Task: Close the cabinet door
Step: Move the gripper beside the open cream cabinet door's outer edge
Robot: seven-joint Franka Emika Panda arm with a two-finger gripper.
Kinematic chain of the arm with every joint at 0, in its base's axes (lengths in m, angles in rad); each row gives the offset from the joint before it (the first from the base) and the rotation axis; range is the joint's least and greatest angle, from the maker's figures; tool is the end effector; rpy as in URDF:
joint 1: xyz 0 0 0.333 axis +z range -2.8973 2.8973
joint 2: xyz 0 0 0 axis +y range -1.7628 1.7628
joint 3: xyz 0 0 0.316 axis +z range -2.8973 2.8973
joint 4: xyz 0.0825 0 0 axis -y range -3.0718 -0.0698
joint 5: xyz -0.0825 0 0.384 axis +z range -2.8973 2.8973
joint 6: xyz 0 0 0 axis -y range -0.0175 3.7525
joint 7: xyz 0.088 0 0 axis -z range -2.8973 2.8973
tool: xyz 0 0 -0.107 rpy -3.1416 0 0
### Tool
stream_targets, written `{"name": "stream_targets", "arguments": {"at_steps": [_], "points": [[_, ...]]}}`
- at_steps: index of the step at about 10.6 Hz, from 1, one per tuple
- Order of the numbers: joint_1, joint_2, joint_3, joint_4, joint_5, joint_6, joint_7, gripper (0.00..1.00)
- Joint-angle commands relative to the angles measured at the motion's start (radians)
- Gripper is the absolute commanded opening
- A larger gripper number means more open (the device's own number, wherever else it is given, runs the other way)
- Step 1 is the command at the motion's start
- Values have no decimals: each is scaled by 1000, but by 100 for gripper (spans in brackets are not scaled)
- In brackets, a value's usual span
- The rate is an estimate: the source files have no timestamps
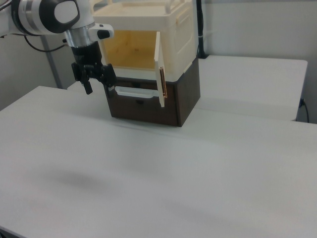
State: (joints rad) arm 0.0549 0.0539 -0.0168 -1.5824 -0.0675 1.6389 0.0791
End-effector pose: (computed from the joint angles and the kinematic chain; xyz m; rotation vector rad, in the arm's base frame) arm 0.5761 0.0154 0.5948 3.0731 -0.0560 0.0101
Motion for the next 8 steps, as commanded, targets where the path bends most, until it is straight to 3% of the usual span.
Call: {"name": "stream_targets", "arguments": {"at_steps": [1, 5, 8], "points": [[-4, -26, -3, -27, 12, -13, -32, 100], [-4, -23, -2, -27, 12, -5, -36, 98], [-13, -25, -3, -27, 21, -4, -67, 26]]}}
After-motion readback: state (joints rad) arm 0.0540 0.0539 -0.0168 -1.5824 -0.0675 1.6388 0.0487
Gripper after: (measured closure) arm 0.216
